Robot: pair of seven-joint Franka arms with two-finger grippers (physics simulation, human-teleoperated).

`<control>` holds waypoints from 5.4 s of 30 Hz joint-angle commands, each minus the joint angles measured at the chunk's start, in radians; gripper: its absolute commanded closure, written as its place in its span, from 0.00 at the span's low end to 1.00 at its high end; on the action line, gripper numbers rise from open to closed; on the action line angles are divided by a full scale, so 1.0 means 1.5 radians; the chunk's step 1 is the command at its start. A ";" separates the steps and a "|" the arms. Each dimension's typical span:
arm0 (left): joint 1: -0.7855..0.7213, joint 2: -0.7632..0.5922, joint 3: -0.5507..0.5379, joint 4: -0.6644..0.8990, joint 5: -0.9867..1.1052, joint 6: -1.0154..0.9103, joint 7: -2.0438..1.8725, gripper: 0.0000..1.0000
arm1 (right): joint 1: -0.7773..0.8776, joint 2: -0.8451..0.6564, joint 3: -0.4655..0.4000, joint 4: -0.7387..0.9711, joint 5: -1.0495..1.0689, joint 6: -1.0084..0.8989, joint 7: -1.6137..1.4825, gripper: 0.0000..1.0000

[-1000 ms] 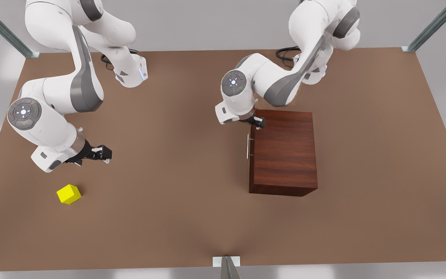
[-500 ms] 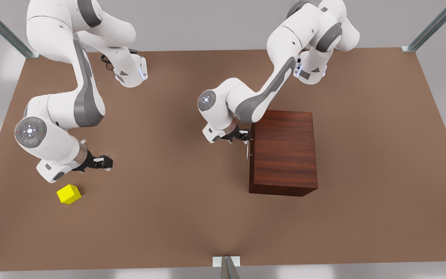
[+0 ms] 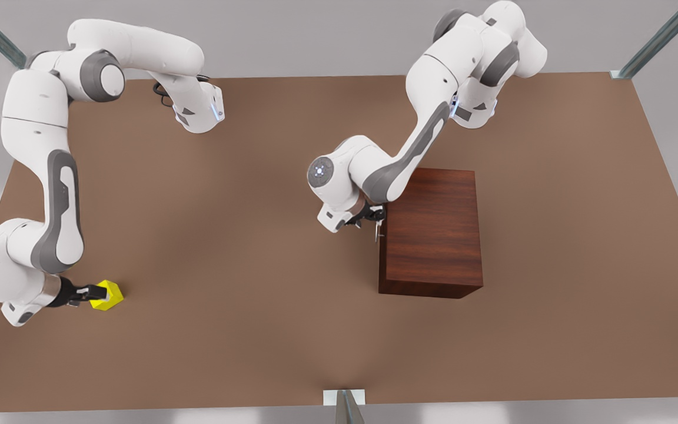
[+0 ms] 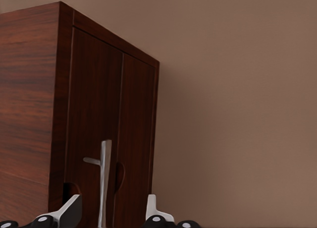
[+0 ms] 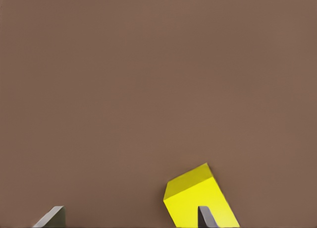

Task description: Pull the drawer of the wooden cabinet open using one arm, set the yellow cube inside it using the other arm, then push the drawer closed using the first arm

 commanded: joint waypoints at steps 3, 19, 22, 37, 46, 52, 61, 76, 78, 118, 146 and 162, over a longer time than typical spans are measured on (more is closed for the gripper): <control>0.001 0.007 0.000 0.000 0.001 0.008 -0.088 0.28 | -0.019 0.019 0.000 -0.013 0.014 0.087 -0.648 0.00; -0.011 0.023 -0.015 0.012 -0.005 0.039 -0.092 0.31 | -0.030 0.064 -0.001 -0.047 -0.088 0.091 -0.504 0.00; -0.016 0.026 -0.024 0.018 -0.006 0.052 -0.095 0.31 | -0.026 0.072 -0.001 -0.047 -0.105 0.091 -0.486 0.00; -0.019 0.047 -0.041 0.051 -0.005 0.105 -0.105 0.31 | -0.020 0.102 0.000 -0.043 -0.130 0.104 -0.324 0.33; -0.032 0.049 -0.055 0.071 -0.023 0.126 -0.140 0.32 | 0.020 -0.020 0.025 -0.035 -0.131 -0.005 -0.242 0.42; 0.114 -0.057 -0.058 0.175 -0.192 -0.104 0.017 0.29 | 0.035 -0.066 0.102 -0.030 -0.131 -0.079 -0.062 0.42; 0.406 -0.092 -0.007 0.174 -0.245 -0.156 0.001 0.79 | 0.200 -0.090 0.232 0.006 -0.132 -0.145 0.265 0.41; 0.378 -0.093 0.004 0.171 -0.283 -0.130 -0.229 0.79 | 0.559 -0.021 0.215 0.115 -0.166 0.021 0.283 0.39; 0.378 -0.093 0.004 0.171 -0.283 -0.130 -0.228 0.79 | 0.571 -0.015 0.217 0.114 -0.177 0.024 0.275 0.38; 0.006 0.024 0.003 0.000 -0.205 0.201 -0.824 0.79 | 0.272 -0.318 -0.026 -0.068 -0.057 -0.201 0.298 0.00; 0.073 -0.078 0.001 -0.142 -0.210 0.173 -0.649 0.79 | 0.271 -0.242 -0.036 0.046 -0.063 -0.195 0.296 0.00; 0.072 -0.137 -0.001 -0.121 -0.282 0.141 -0.625 0.79 | 0.285 -0.242 -0.019 0.054 -0.099 -0.191 0.291 0.00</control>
